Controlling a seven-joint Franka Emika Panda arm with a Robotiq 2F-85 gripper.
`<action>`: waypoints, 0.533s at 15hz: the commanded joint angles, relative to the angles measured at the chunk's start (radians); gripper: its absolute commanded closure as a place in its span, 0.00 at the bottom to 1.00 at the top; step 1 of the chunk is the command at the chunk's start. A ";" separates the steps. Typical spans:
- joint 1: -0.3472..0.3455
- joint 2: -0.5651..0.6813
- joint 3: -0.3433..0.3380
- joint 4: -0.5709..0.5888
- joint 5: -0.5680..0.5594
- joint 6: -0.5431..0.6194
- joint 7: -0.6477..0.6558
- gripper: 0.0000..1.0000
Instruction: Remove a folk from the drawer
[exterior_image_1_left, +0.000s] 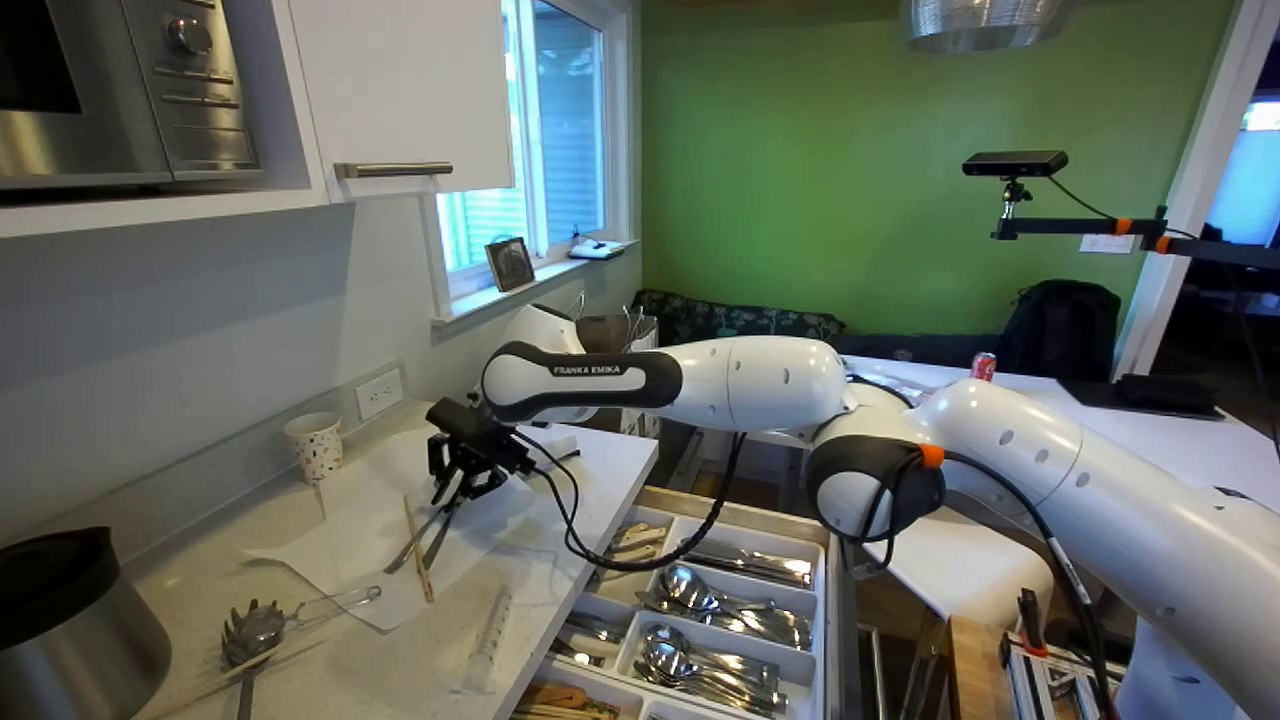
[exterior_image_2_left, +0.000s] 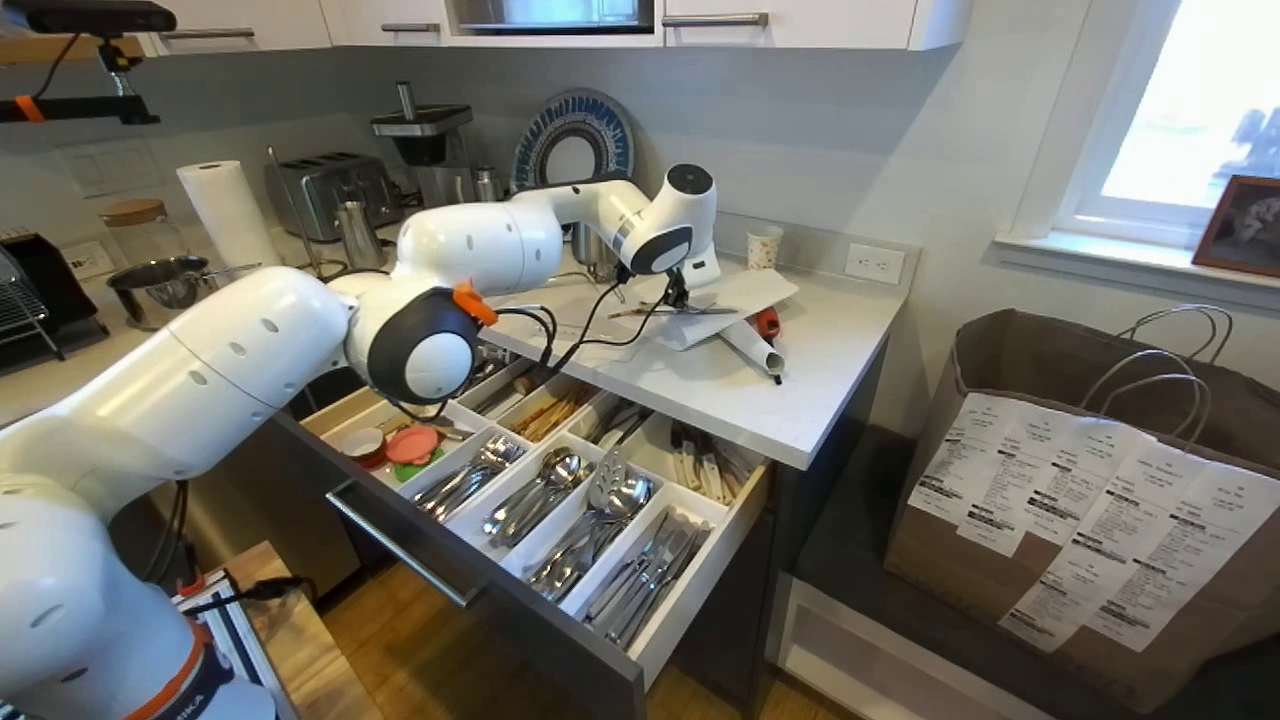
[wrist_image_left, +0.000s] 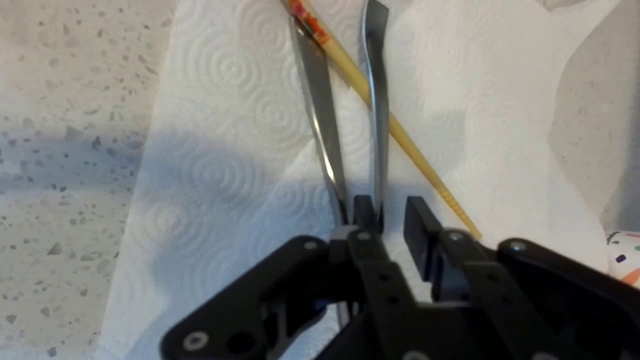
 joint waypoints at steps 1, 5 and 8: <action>-0.004 0.004 0.018 0.052 -0.002 -0.079 -0.030 0.46; -0.008 -0.052 0.037 0.052 -0.008 -0.303 -0.105 0.15; -0.005 -0.094 0.038 0.060 -0.016 -0.510 -0.156 0.00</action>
